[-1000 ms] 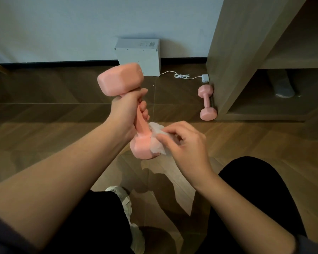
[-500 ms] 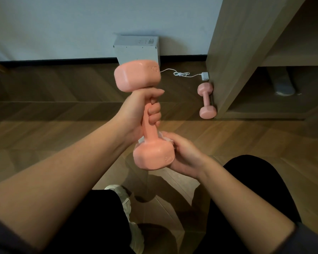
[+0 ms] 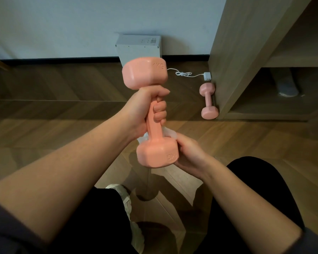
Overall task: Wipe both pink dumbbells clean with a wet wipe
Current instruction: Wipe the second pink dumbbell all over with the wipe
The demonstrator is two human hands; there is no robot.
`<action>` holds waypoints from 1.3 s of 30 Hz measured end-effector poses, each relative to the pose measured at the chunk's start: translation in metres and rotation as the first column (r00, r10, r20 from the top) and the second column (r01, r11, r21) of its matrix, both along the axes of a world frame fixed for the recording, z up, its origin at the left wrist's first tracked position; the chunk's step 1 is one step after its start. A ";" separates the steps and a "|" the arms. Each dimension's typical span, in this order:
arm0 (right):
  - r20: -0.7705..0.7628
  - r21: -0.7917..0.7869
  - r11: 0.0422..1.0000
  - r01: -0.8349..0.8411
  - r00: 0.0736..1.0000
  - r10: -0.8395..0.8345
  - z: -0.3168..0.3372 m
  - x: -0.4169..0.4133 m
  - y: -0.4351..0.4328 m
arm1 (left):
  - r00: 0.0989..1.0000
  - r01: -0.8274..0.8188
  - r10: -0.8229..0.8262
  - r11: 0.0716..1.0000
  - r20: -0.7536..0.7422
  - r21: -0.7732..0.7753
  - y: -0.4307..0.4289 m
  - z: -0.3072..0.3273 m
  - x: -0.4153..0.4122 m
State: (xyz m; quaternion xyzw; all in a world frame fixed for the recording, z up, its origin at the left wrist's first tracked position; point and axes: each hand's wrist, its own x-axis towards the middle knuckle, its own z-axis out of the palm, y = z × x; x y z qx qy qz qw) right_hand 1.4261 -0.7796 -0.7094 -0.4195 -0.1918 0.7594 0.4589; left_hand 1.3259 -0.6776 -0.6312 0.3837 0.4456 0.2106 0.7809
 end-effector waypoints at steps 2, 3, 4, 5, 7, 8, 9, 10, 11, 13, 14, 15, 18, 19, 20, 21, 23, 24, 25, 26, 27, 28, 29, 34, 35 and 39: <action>0.149 0.077 0.997 0.002 0.989 -0.013 0.000 0.001 0.000 | 0.999 -0.047 0.047 0.999 -0.026 0.014 0.003 -0.003 -0.001; 0.235 0.118 0.993 -0.006 0.972 -0.022 -0.001 0.002 0.000 | 0.996 -0.070 0.071 0.997 -0.045 0.032 0.003 -0.004 -0.001; 0.314 0.152 0.988 -0.012 0.949 -0.036 -0.001 0.002 0.000 | 0.993 -0.092 0.095 0.994 -0.065 0.060 0.004 -0.006 -0.001; 0.387 0.184 0.983 -0.020 0.920 -0.054 -0.002 0.002 0.001 | 0.989 -0.113 0.120 0.989 -0.081 0.094 0.004 -0.007 -0.002; 0.467 0.214 0.977 -0.028 0.881 -0.077 -0.003 0.002 0.001 | 0.981 -0.147 0.163 0.977 -0.102 0.153 0.004 -0.009 -0.002; 0.472 0.212 0.977 -0.029 0.878 -0.077 -0.002 0.001 0.000 | 0.979 -0.155 0.174 0.973 -0.108 0.170 0.004 -0.009 -0.003; 0.466 0.207 0.978 -0.034 0.882 -0.068 -0.002 0.001 0.001 | 0.977 -0.155 0.177 0.971 -0.114 0.180 0.003 -0.009 -0.003; 0.449 0.199 0.979 -0.041 0.892 -0.054 -0.002 0.000 0.001 | 0.977 -0.151 0.175 0.971 -0.122 0.187 0.002 -0.009 -0.002; 0.435 0.195 0.979 -0.052 0.900 -0.039 -0.003 0.000 0.001 | 0.977 -0.145 0.172 0.970 -0.130 0.194 0.001 -0.008 -0.002; 0.423 0.194 0.979 -0.070 0.906 -0.019 -0.004 -0.001 0.000 | 0.974 -0.142 0.175 0.967 -0.147 0.210 -0.001 -0.007 -0.001; 0.415 0.203 0.977 -0.068 0.909 -0.023 -0.005 -0.001 -0.001 | 0.971 -0.146 0.182 0.965 -0.156 0.218 0.000 -0.006 -0.001; 0.394 0.221 0.974 -0.052 0.918 -0.040 -0.006 -0.002 -0.002 | 0.968 -0.154 0.192 0.963 -0.162 0.222 0.000 -0.005 -0.002; 0.341 0.274 0.962 0.025 0.932 -0.122 -0.003 -0.004 -0.004 | 0.957 -0.211 0.242 0.959 -0.157 0.190 0.005 -0.002 -0.006; 0.345 0.297 0.954 0.043 0.927 -0.149 -0.002 -0.003 -0.005 | 0.954 -0.236 0.261 0.957 -0.147 0.166 0.007 -0.001 -0.008; 0.351 0.324 0.944 0.060 0.919 -0.179 0.000 -0.002 -0.006 | 0.951 -0.257 0.276 0.956 -0.137 0.140 0.009 -0.001 -0.009; 0.362 0.356 0.931 0.078 0.907 -0.215 0.002 -0.001 -0.007 | 0.949 -0.275 0.289 0.954 -0.128 0.116 0.010 -0.001 -0.010; 0.403 0.434 0.893 0.118 0.861 -0.309 0.004 0.000 -0.010 | 0.943 -0.300 0.309 0.950 -0.123 0.082 0.013 -0.002 -0.012; 0.431 0.471 0.873 0.131 0.829 -0.357 0.005 0.001 -0.011 | 0.941 -0.307 0.313 0.949 -0.124 0.069 0.014 -0.002 -0.013; 0.454 0.497 0.857 0.137 0.801 -0.391 0.005 0.001 -0.013 | 0.940 -0.311 0.316 0.949 -0.125 0.059 0.014 -0.003 -0.013; 0.468 0.513 0.847 0.139 0.782 -0.411 0.004 0.001 -0.013 | 0.940 -0.313 0.317 0.948 -0.126 0.051 0.014 -0.003 -0.013; 0.480 0.515 0.847 0.135 0.773 -0.415 0.003 0.001 -0.014 | 0.940 -0.316 0.319 0.948 -0.124 0.044 0.013 -0.003 -0.013; 0.499 0.505 0.855 0.117 0.769 -0.400 0.002 0.001 -0.013 | 0.940 -0.316 0.319 0.948 -0.122 0.039 0.013 -0.004 -0.013; 0.529 0.486 0.871 0.074 0.768 -0.361 0.001 0.001 -0.013 | 0.940 -0.316 0.318 0.948 -0.123 0.035 0.013 -0.004 -0.012; 0.649 0.530 0.826 -0.191 0.718 -0.251 0.000 0.007 -0.013 | 0.935 -0.331 0.328 0.944 -0.132 0.001 0.016 0.000 -0.016; 0.642 0.569 0.798 -0.200 0.714 -0.279 0.001 0.008 -0.013 | 0.935 -0.333 0.329 0.943 -0.129 -0.012 0.016 0.001 -0.017; 0.598 0.647 0.734 -0.207 0.735 -0.320 0.005 0.007 -0.012 | 0.939 -0.332 0.325 0.942 -0.113 -0.050 0.014 0.003 -0.018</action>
